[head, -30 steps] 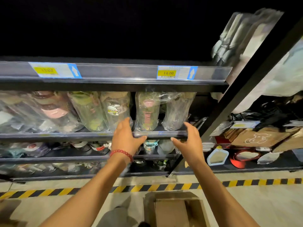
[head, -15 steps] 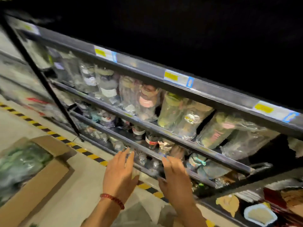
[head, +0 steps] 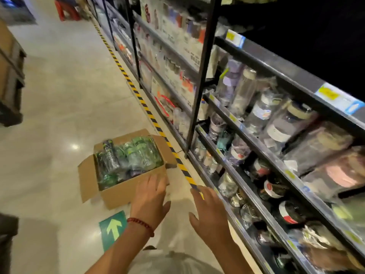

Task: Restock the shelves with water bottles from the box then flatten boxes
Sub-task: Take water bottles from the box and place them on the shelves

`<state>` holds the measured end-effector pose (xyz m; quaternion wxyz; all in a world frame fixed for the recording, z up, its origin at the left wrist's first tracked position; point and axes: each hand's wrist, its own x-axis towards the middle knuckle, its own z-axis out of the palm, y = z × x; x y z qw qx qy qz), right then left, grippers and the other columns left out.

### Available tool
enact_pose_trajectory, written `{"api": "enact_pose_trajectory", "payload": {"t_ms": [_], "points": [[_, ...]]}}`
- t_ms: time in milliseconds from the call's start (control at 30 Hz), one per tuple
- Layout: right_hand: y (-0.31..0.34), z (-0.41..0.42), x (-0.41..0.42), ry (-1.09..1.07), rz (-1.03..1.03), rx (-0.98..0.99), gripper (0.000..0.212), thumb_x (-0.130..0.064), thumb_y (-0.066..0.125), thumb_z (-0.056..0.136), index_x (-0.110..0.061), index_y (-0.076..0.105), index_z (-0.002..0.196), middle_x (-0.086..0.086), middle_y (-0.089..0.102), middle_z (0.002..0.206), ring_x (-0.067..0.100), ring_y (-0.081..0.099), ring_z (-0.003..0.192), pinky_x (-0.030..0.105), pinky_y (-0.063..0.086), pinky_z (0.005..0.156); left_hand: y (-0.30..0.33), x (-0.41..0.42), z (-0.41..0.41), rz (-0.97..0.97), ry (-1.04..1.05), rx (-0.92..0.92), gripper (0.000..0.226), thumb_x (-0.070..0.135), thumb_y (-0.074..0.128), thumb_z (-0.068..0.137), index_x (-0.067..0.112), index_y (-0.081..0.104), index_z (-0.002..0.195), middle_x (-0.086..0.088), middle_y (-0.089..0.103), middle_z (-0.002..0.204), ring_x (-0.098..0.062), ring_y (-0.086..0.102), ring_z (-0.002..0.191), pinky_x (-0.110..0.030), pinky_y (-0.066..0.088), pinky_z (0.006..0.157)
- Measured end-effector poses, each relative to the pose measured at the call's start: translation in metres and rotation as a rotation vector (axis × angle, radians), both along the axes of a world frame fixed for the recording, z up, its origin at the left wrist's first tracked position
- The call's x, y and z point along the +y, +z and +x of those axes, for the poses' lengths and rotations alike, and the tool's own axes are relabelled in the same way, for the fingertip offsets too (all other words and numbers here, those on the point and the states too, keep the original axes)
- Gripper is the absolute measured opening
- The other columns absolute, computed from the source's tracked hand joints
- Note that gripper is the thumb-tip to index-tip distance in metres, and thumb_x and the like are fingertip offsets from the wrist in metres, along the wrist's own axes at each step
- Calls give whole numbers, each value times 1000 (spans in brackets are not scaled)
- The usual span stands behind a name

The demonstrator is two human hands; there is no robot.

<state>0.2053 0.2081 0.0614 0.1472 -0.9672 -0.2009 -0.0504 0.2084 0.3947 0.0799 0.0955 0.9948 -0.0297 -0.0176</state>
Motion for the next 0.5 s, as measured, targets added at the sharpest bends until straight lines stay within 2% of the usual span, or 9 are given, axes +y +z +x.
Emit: {"api": "enact_pose_trajectory", "payload": {"t_ms": [67,133,200,300,500], "points": [[-3,18,42,66,4,25,81,-30,87,46,-18,50,117,6,63,115,24,48,111,40,56,82,4,38,3,-7,69,6,71,40,83,55,18,53,115,-5,58,115,-30,54,111,-40,51,89],[-1,34,83,151,25,49,83,-29,89,43,-18,50,116,7,65,113,24,47,109,40,56,80,7,72,2,-28,147,-2,70,41,85,48,20,55,108,-2,59,108,-25,57,102,-35,53,82],[3,49,116,226,-4,78,82,-32,90,40,-20,53,113,6,66,110,23,48,108,37,56,78,4,101,-1,-63,225,-11,79,42,87,40,20,52,106,-2,63,103,-24,61,93,-34,54,75],[1,72,154,300,-102,152,74,-40,89,40,-22,64,107,1,67,107,22,60,102,33,56,73,-9,134,4,-122,305,-8,89,38,90,35,16,50,111,-6,63,105,-27,62,94,-35,55,72],[-21,120,207,386,-175,282,73,-40,90,37,-21,68,104,-1,68,103,21,68,92,29,57,69,-33,177,34,-102,514,120,79,43,92,30,13,68,99,-8,68,97,-28,66,87,-35,56,67]]}}
